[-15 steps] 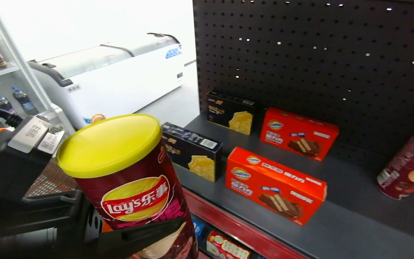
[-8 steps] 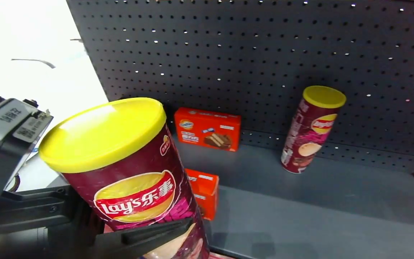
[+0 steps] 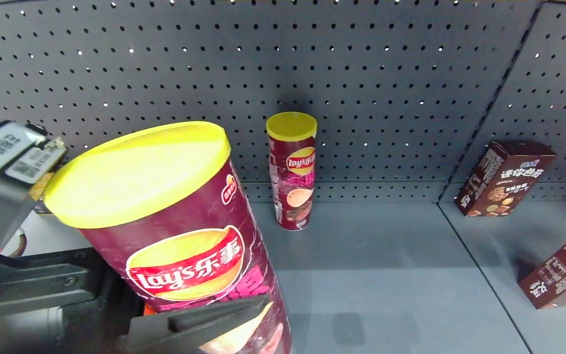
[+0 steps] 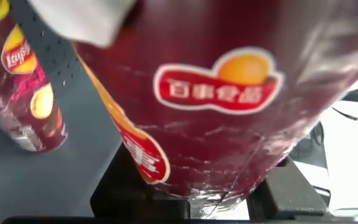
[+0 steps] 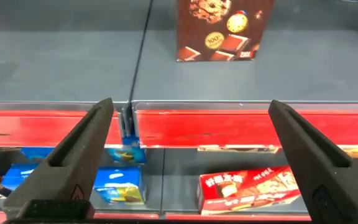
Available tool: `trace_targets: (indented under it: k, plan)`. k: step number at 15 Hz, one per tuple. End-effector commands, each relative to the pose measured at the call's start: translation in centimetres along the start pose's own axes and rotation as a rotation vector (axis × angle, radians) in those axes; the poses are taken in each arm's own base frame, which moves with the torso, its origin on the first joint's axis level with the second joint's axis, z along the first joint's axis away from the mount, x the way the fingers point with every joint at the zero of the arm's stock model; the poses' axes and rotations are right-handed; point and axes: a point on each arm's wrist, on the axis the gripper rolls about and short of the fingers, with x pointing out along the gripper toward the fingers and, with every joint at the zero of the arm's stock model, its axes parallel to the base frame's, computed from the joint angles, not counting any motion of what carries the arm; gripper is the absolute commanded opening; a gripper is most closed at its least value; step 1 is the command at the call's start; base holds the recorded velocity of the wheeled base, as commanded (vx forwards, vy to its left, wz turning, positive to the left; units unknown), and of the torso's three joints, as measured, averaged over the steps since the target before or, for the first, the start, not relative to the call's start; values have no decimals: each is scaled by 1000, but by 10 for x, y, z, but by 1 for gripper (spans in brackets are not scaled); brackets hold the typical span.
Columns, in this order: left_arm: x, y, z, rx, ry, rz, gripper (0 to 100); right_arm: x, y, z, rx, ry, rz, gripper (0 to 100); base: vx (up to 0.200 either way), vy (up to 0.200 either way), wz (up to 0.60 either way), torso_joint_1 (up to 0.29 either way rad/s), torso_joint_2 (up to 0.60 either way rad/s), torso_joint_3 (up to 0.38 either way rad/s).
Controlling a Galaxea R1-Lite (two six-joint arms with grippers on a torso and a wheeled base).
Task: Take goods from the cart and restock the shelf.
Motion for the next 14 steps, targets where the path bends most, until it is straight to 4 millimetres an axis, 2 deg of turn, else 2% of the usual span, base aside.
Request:
trace_targets:
  k: [1,6,8,14]
  plan:
    - [-1,0,0,-1,1,4,0,0,0,0,-2,-1,1,100,0,0,0,0,0,0]
    - [-3,2,-2,-6,4,16,0,0,0,0,-2,-1,1,100,0,0,0,0,0,0]
    - [-3,2,-2,-7,5,16,0,0,0,0,-2,-1,1,100,0,0,600,2,0,-2]
    - [-3,1,-7,-14,17,15,0,0,0,0,0,-1,1,100,0,0,0,0,0,0]
